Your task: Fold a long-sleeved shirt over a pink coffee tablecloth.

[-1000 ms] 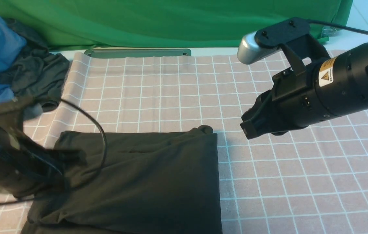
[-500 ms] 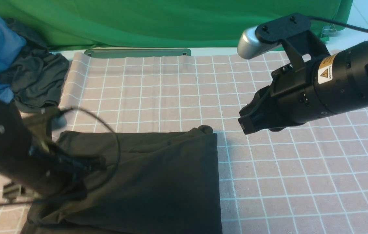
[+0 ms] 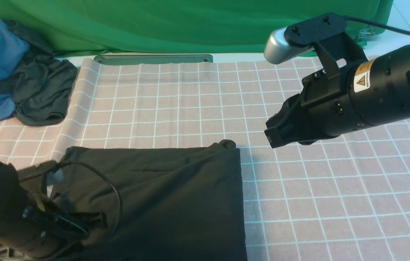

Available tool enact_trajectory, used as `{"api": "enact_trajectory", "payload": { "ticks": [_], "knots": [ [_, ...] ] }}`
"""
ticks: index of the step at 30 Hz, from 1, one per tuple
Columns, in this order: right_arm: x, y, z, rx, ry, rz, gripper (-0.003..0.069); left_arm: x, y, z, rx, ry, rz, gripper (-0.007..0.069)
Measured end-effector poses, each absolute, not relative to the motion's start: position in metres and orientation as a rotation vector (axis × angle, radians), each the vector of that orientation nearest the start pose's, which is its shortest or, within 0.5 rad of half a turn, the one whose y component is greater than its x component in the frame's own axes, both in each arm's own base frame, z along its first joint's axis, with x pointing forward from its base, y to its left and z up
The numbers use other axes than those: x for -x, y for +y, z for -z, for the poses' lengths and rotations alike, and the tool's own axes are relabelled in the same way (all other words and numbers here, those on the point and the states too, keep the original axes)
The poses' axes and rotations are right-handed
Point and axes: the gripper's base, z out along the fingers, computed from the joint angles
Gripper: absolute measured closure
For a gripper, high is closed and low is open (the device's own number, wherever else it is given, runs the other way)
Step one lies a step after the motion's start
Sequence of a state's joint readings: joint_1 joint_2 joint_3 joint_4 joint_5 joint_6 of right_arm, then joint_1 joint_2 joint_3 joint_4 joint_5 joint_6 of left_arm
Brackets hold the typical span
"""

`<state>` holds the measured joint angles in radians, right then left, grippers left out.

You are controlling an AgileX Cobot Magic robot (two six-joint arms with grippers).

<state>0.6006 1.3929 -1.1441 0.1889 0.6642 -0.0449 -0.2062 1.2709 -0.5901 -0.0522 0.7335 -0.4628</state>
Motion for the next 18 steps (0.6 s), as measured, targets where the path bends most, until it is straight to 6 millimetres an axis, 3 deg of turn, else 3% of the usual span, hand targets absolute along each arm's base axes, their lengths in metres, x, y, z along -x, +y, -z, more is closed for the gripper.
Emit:
{"api": "enact_trajectory", "payload": {
  "ticks": [8, 11, 14, 18],
  "knots": [
    [-0.245, 0.181, -0.317, 0.656, 2.367, -0.458, 0.0617, -0.236, -0.054, -0.280, 0.350, 2.691, 0.281, 0.0612],
    [-0.248, 0.183, -0.311, 0.661, 2.391, -0.453, 0.0617, -0.257, -0.060, -0.296, 0.314, 2.661, 0.300, 0.0612],
    [-0.251, 0.185, -0.304, 0.666, 2.415, -0.447, 0.0617, -0.280, -0.066, -0.293, 0.243, 2.705, 0.283, 0.0612],
    [-0.252, 0.186, -0.301, 0.670, 2.427, -0.443, 0.0615, -0.307, -0.072, -0.264, 0.091, 2.826, 0.219, 0.0609]
  ]
}}
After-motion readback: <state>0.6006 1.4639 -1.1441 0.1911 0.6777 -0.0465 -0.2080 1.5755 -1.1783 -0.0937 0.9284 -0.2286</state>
